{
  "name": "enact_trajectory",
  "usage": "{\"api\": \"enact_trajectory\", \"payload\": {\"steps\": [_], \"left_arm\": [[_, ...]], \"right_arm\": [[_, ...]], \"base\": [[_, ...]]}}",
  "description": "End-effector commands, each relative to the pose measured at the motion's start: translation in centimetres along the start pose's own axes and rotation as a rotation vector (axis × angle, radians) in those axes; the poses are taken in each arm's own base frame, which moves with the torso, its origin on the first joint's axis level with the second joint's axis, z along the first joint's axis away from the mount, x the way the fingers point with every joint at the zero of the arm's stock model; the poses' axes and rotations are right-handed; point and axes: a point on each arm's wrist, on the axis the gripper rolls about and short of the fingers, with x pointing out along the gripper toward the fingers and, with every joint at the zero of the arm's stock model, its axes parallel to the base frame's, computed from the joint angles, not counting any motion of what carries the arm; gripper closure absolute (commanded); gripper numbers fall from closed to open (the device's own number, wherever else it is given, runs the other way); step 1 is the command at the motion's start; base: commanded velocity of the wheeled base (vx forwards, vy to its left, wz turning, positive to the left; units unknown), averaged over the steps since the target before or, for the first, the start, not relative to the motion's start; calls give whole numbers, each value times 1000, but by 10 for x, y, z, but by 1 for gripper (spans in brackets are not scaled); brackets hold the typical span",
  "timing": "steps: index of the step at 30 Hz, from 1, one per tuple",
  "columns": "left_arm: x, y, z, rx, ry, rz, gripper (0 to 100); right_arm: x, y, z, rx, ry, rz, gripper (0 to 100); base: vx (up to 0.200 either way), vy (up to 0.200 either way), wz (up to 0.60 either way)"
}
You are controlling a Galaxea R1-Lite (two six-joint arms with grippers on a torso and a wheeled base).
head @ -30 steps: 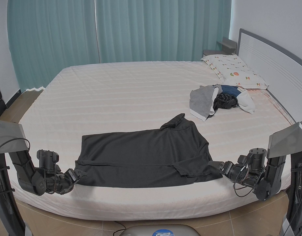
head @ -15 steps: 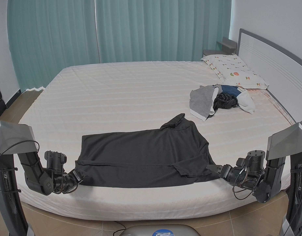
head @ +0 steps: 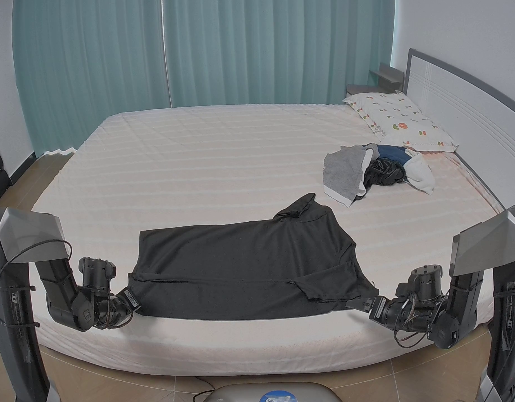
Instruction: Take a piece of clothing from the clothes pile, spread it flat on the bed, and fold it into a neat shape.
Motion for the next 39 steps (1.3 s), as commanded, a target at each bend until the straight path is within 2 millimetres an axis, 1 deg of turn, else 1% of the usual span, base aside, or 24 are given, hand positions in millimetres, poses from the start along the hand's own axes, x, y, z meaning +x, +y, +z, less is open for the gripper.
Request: {"api": "enact_trajectory", "payload": {"steps": [1,3,8,10,14,21,22,25,30,39], "left_arm": [[1,1,1,-3,-3,6,100],[1,1,1,-3,-3,6,100],[0,1,2,-6,-6,5,100],[-1,1,2,-6,-7,4,100],[-1,1,3,-8,-10,4,100],[0,3,4,-13,-12,7,100],[0,3,4,-13,-12,7,100],[0,3,4,-13,-12,7,100],[-1,3,4,-10,-12,9,100],[-8,4,7,4,-23,10,100]], "right_arm": [[13,0,8,-5,-44,-67,0],[19,2,11,-3,-50,-90,0],[31,12,12,-13,-52,-72,0],[33,11,10,-14,-43,-78,0],[41,14,14,-13,-66,-133,0],[46,17,16,-7,-87,-158,0],[46,17,16,-7,-87,-158,100],[48,16,12,-16,-103,-195,100],[41,14,8,-16,-96,-216,100],[30,13,11,-19,-110,-233,100]], "base": [[0,0,0],[0,0,0],[0,0,0],[0,0,0],[0,0,0],[0,0,0],[0,0,0],[0,0,0],[0,0,0],[0,0,0]]}}
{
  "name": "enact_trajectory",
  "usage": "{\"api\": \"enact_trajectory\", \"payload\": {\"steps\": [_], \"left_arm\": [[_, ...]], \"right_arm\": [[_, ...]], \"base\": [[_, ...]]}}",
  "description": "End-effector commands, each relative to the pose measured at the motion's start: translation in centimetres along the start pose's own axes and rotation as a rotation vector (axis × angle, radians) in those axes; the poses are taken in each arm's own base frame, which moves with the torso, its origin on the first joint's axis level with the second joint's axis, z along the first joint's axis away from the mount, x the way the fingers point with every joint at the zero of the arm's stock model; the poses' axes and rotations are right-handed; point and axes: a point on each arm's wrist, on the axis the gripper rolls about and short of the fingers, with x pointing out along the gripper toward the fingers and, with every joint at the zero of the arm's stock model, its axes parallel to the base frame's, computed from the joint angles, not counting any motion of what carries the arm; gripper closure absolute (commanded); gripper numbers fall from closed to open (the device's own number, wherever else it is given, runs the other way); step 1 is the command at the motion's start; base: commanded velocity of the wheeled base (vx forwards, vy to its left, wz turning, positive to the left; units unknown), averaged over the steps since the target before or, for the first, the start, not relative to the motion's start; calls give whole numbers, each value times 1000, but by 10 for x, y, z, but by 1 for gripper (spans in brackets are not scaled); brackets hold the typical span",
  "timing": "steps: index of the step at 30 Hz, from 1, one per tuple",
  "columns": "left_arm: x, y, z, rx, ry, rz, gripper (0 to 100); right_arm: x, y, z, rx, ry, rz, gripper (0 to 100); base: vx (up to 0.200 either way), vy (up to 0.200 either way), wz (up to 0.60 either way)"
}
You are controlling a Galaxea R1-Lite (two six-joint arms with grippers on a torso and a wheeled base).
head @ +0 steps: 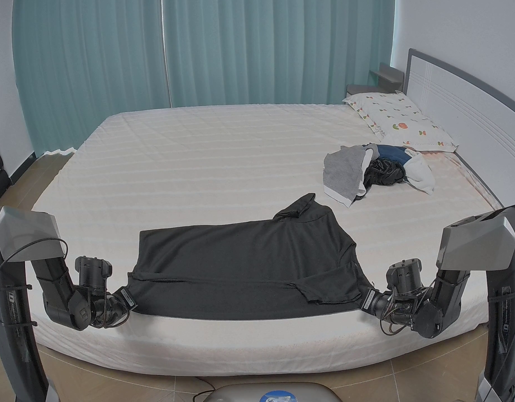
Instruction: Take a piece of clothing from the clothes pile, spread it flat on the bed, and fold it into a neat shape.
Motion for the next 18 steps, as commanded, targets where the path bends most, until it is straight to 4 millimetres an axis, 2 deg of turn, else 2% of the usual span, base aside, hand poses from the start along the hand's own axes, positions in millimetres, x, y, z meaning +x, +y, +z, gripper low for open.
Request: {"api": "enact_trajectory", "payload": {"steps": [1,9,18], "left_arm": [[-5,-1,2,10,-9,-2,100],[-12,4,-2,80,-24,53,100],[-23,8,-8,151,13,79,100]], "right_arm": [[-6,1,4,2,-12,4,100],[-14,-5,11,-19,-17,-6,100],[-20,-10,8,-67,3,-15,100]], "base": [[0,0,0],[0,0,0],[0,0,0]]}}
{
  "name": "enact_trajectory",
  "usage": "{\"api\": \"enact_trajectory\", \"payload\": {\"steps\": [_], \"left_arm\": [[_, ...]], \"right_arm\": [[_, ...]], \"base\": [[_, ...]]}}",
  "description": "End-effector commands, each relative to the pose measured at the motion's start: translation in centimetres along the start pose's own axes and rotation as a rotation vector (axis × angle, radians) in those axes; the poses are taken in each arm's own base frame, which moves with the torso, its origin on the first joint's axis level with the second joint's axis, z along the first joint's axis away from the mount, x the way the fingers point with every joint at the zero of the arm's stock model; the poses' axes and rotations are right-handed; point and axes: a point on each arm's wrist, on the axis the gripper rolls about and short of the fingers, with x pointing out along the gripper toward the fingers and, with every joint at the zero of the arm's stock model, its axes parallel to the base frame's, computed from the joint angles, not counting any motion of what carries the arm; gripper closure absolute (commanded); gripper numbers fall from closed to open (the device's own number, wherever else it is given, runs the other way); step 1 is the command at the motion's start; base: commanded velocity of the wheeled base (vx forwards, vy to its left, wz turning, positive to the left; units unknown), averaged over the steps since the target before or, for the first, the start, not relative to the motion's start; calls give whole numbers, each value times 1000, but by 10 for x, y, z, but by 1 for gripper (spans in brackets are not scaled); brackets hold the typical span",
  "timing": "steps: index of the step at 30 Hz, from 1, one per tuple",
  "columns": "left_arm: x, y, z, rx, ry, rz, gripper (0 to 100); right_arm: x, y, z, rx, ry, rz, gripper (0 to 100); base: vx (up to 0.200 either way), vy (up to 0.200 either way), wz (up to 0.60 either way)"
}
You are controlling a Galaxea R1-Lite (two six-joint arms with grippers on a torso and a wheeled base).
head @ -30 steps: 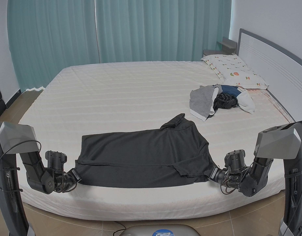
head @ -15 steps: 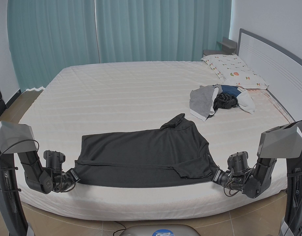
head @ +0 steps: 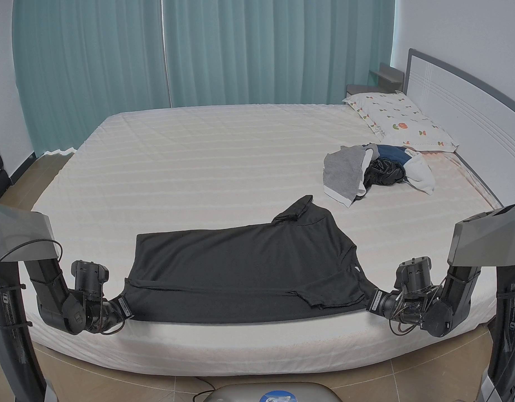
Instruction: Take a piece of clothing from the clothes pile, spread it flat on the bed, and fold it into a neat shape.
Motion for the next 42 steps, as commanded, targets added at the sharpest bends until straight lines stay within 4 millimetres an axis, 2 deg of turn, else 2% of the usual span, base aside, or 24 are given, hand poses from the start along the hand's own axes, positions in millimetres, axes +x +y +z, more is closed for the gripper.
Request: {"api": "enact_trajectory", "payload": {"steps": [1,5,15,16,20,24,27,28,33,38,42], "left_arm": [[-10,2,-1,27,21,15,100],[-13,2,-2,42,55,33,100],[-4,3,-7,48,79,46,100],[-4,3,-7,46,80,45,0],[-6,3,-8,49,85,40,0],[-11,6,-6,75,80,36,0],[-19,10,5,67,43,19,0],[-22,10,10,56,29,2,0],[-39,11,28,22,-9,-101,0],[-38,9,35,-9,-24,-135,0],[-36,4,45,-126,-46,-160,0]], "right_arm": [[-4,-1,-1,-16,3,-4,100],[-5,-4,-6,-45,29,-17,100],[-4,-5,-11,-64,49,-19,100],[-4,-4,-12,-66,51,-18,0],[-5,-2,-10,-67,40,-7,0],[-17,5,4,-60,-13,22,0],[-24,9,13,-56,-47,42,0],[-32,11,23,-48,-88,59,0],[-39,11,37,-31,-131,86,0],[-47,10,48,-17,-170,96,0],[-43,9,44,-18,-137,116,0]], "base": [[0,0,0],[0,0,0],[0,0,0],[0,0,0],[0,0,0],[0,0,0],[0,0,0],[0,0,0],[0,0,0],[0,0,0],[0,0,0]]}}
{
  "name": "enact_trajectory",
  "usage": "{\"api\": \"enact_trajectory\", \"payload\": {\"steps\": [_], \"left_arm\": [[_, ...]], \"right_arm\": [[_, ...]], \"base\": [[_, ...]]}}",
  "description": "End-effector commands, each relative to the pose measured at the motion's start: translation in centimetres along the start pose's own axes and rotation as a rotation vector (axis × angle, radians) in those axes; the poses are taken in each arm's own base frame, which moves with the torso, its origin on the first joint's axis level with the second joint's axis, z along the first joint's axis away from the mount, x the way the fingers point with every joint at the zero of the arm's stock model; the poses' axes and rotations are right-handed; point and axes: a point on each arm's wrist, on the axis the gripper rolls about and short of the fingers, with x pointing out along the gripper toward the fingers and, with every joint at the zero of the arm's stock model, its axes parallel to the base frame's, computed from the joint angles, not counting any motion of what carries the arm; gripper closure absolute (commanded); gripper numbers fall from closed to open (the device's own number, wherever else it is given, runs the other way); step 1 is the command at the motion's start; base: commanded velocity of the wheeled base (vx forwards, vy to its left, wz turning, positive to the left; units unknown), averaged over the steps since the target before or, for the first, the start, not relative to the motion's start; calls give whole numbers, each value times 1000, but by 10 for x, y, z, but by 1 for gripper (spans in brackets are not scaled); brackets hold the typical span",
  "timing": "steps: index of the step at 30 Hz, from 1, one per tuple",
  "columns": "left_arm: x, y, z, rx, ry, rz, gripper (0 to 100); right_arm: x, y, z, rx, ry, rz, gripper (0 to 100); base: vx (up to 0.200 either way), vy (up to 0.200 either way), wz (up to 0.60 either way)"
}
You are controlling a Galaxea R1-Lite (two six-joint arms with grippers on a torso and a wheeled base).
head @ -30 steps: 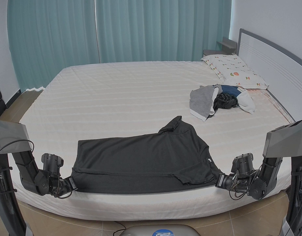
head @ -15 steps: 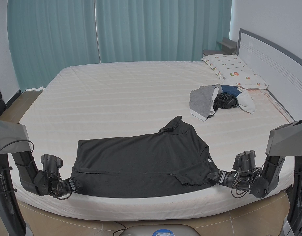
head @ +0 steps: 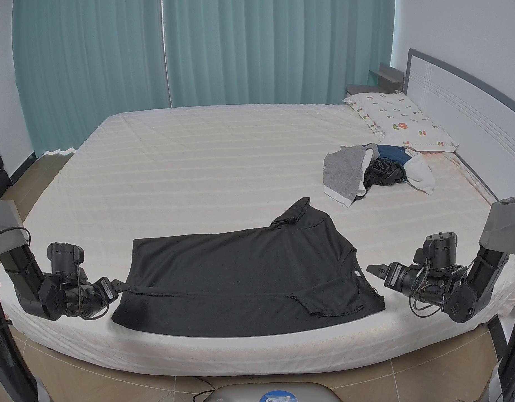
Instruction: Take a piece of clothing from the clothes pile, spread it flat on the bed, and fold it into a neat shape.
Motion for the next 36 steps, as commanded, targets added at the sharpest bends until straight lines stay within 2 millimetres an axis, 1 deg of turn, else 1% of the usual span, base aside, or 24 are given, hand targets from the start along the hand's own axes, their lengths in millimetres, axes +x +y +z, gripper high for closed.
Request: {"api": "enact_trajectory", "payload": {"steps": [1,6,9,10,11,12,13,16,20,22,24,25,27,28,30,33,36], "left_arm": [[1,-7,13,-76,-44,-41,0],[4,-9,15,-110,-33,-66,0],[14,-7,15,-120,-18,-58,0],[14,-7,15,-120,-18,-58,0],[21,-7,17,-142,-18,-58,0],[21,-7,17,-142,-18,-58,0],[28,-10,22,-197,-27,-67,0],[35,-13,29,-257,-42,-81,0],[40,-15,34,-277,-54,-91,0],[45,-18,40,-299,-70,-100,0],[45,-18,40,-301,-73,-102,0],[54,-22,48,-331,-94,-112,0],[54,-22,48,-334,-93,-112,0],[63,-25,52,-336,-101,-121,0],[66,-29,59,-333,-117,-136,0],[74,-35,71,-324,-148,-168,0],[87,-41,80,-309,-161,-196,0]], "right_arm": [[0,-1,1,7,8,24,0],[9,-5,-2,30,23,21,0],[14,-6,-2,53,32,34,0],[14,-6,-2,53,32,34,0],[16,-6,-1,65,42,54,0],[16,-6,-1,65,42,54,0],[17,-6,0,81,44,59,0],[20,-8,1,102,42,55,0],[25,-11,-3,106,54,49,0],[27,-10,-3,106,50,53,0],[27,-10,-3,106,50,53,0],[27,-10,-3,115,54,61,0],[27,-10,-3,118,55,63,0],[27,-11,0,167,55,72,0],[28,-14,5,200,50,79,0],[29,-22,12,223,48,93,0],[32,-30,14,236,54,94,0]], "base": [[200,0,0],[200,0,0],[200,0,0],[200,0,0],[200,0,0],[200,0,0],[0,0,0],[0,0,0],[0,0,0],[0,0,0],[0,0,0],[0,0,0],[0,0,0],[0,0,0],[0,0,0],[0,0,0],[0,0,0]]}}
